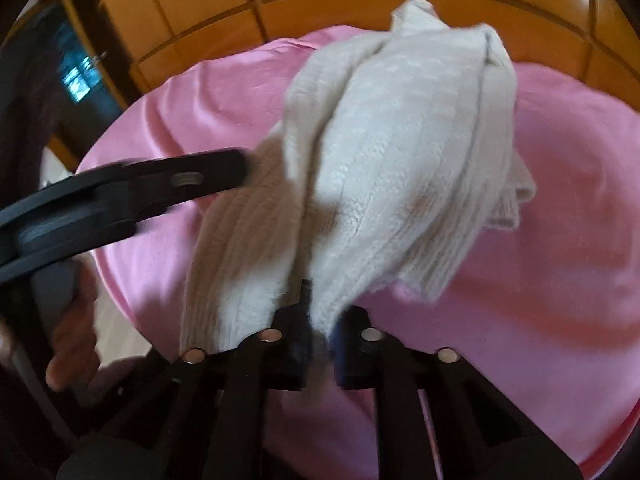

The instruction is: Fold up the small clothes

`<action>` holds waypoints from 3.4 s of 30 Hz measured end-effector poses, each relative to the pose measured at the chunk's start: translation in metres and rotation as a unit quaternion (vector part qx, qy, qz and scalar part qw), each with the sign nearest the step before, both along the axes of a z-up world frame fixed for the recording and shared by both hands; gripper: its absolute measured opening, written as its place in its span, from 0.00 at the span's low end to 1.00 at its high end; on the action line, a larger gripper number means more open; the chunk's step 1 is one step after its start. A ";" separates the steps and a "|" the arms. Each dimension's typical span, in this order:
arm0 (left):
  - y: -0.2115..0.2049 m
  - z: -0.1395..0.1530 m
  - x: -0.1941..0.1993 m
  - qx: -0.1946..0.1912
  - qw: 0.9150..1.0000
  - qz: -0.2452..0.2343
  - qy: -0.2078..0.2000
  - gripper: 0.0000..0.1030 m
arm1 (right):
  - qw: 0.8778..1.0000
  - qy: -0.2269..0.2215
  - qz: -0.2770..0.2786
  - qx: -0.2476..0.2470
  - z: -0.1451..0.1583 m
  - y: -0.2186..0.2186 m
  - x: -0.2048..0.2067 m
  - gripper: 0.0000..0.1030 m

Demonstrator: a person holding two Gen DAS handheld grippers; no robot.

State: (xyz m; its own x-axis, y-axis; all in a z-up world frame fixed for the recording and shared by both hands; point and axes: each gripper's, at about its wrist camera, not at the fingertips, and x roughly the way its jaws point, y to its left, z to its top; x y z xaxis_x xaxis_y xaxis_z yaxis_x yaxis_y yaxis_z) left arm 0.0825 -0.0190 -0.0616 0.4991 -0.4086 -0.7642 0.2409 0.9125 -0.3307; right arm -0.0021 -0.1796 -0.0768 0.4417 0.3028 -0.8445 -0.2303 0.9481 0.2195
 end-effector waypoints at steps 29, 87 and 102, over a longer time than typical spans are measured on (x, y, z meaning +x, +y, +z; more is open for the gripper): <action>0.005 0.004 0.012 -0.009 0.999 -0.026 0.037 0.60 | 0.834 -0.041 -0.462 -0.300 0.062 -0.398 0.191 0.07; 0.157 0.111 0.039 -0.136 0.990 0.023 -0.016 0.03 | 0.951 -0.180 -0.241 0.072 0.176 -0.205 0.014 0.05; 0.177 -0.022 -0.002 -0.010 0.985 0.118 0.123 0.13 | 0.973 0.106 -0.202 -0.036 -0.001 -0.173 -0.082 0.05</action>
State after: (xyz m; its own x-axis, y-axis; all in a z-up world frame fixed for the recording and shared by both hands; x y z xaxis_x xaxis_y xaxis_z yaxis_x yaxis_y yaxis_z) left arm 0.0806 0.1578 -0.0838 0.3818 -0.3201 -0.8670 -0.0671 0.9260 -0.3714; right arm -0.0838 -0.3528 -0.0779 0.3265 0.0762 -0.9421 0.2075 0.9666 0.1501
